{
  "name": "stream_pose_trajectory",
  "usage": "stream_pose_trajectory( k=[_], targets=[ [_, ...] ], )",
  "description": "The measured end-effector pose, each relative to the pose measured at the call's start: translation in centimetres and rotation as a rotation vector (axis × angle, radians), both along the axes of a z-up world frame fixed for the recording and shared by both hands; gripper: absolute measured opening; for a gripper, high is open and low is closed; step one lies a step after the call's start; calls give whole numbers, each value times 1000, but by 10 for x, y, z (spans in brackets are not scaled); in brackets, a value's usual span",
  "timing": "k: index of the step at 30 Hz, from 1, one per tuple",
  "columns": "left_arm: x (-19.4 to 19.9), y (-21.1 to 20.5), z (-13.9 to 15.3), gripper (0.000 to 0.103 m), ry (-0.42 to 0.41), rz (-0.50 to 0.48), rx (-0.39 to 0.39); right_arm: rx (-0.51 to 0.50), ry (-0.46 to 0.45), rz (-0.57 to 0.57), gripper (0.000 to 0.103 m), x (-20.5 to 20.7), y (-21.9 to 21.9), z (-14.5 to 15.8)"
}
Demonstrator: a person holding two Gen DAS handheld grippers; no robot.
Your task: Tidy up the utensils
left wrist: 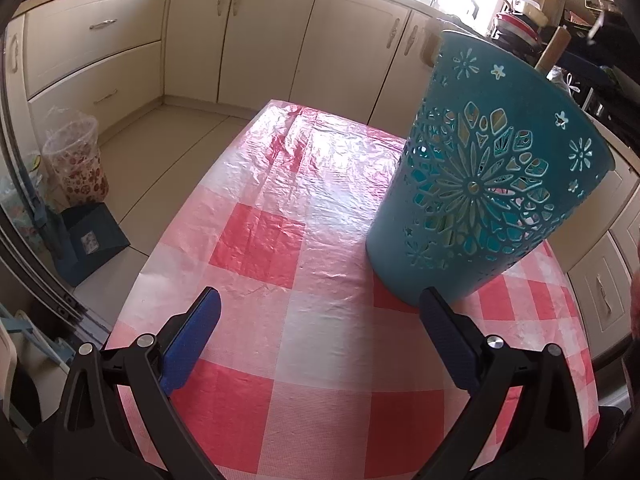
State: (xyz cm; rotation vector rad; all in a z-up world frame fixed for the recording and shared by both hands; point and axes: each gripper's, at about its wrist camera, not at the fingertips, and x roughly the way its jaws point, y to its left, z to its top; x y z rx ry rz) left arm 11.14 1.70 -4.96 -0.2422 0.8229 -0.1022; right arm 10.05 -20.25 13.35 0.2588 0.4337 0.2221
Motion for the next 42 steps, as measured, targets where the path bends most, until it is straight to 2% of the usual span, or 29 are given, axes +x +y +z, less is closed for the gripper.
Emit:
stream_pose_trajectory(
  k=[2,3,7,9,13,17,23,28,32,36,42],
  targets=[
    [-1,2,1,95,-11,8,-5,3,10,-5,23,-15,-8,-1],
    [-3,2,4,95,-21,15,-5,3,19,-12,30,-26,-12,-3],
    [-13,1,17,95,-28,31,44,-37,79,-29,46,-64,-24,-14],
    [-24,1,29,95,-42,35,54,-65,118,-50,59,-86,-32,-22],
    [-46,-7,57,95,-81,28,105,-86,196,-80,69,-115,-43,-36],
    [-68,-17,84,95,-107,2,140,-90,235,-108,80,-138,-50,-41],
    [-98,-21,114,95,-96,-2,136,-89,257,-118,83,-158,-54,-39],
    [-129,-17,141,95,-126,-1,121,-81,252,-116,85,-177,-52,-29],
    [-145,-13,160,95,-82,-29,80,-74,248,-116,89,-196,-50,-18],
    [-173,-14,180,95,-84,-33,128,-68,250,-109,90,-216,-46,-6],
    [-224,-11,209,95,-174,-5,184,-54,247,-92,92,-249,-37,12]
  ],
)
